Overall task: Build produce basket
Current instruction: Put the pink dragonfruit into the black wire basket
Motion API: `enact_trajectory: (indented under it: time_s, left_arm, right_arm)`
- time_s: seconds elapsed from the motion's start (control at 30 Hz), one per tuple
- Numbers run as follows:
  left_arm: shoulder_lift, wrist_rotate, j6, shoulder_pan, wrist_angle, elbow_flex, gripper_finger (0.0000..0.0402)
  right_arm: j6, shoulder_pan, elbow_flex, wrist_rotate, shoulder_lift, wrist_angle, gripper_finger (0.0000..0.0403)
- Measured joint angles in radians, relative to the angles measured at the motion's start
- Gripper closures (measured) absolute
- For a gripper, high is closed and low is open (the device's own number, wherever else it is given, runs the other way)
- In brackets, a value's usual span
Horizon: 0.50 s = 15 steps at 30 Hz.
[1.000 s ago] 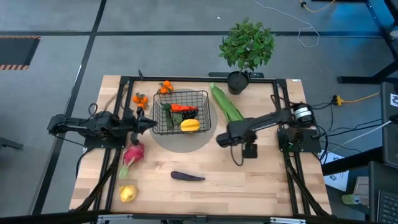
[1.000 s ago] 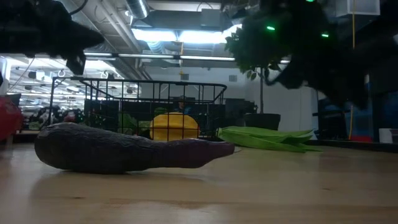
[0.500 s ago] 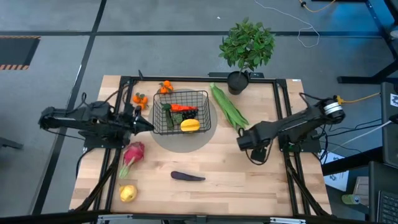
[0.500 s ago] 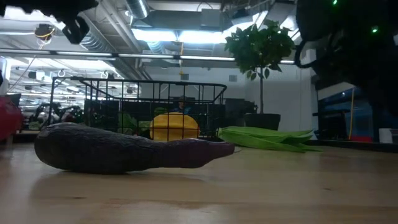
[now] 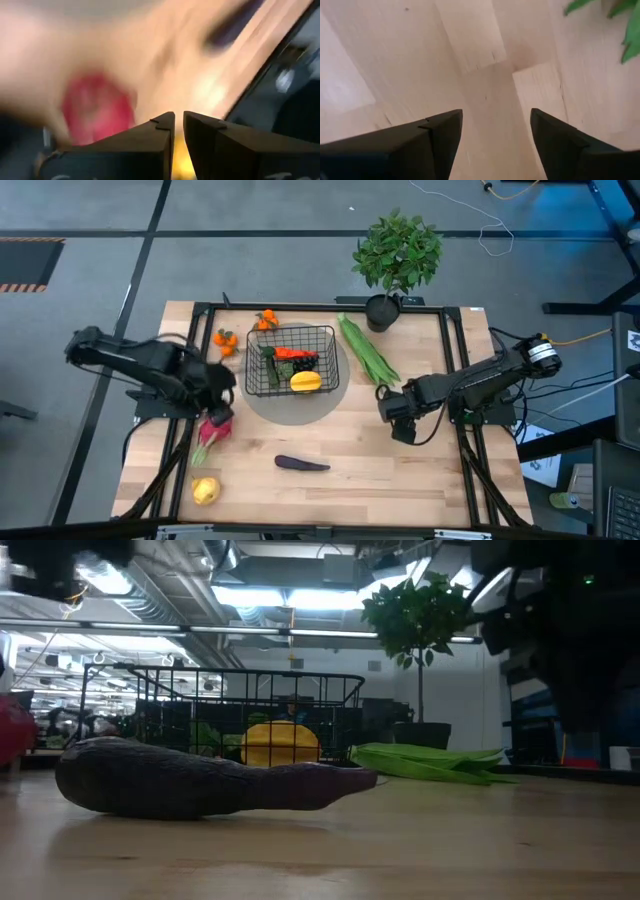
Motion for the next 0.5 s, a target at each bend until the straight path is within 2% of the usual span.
enact_trajectory:
  time_s: [0.07, 0.17, 0.27, 0.37, 0.5]
  left_arm:
    - [0.040, 0.071, -0.072, -0.057, -0.031, -0.001, 0.0373]
    - [0.085, 0.108, -0.128, -0.146, -0.023, -0.001, 0.0373]
    - [0.120, 0.064, -0.165, -0.232, 0.009, -0.001, 0.0373]
    - [0.143, 0.005, -0.272, -0.305, 0.013, -0.001, 0.0373]
    - [0.153, 0.010, -0.424, -0.384, 0.007, -0.001, 0.0373]
  right_arm:
    - [-0.023, 0.000, 0.000, 0.000, 0.000, 0.012, 0.0181]
    - [-0.054, 0.000, 0.000, 0.002, 0.000, 0.024, 0.0181]
    - [-0.064, 0.000, 0.000, 0.003, 0.000, 0.049, 0.0181]
    - [-0.064, 0.000, 0.000, 0.003, 0.000, 0.070, 0.0181]
    - [-0.061, 0.000, 0.000, 0.002, 0.000, 0.079, 0.0181]
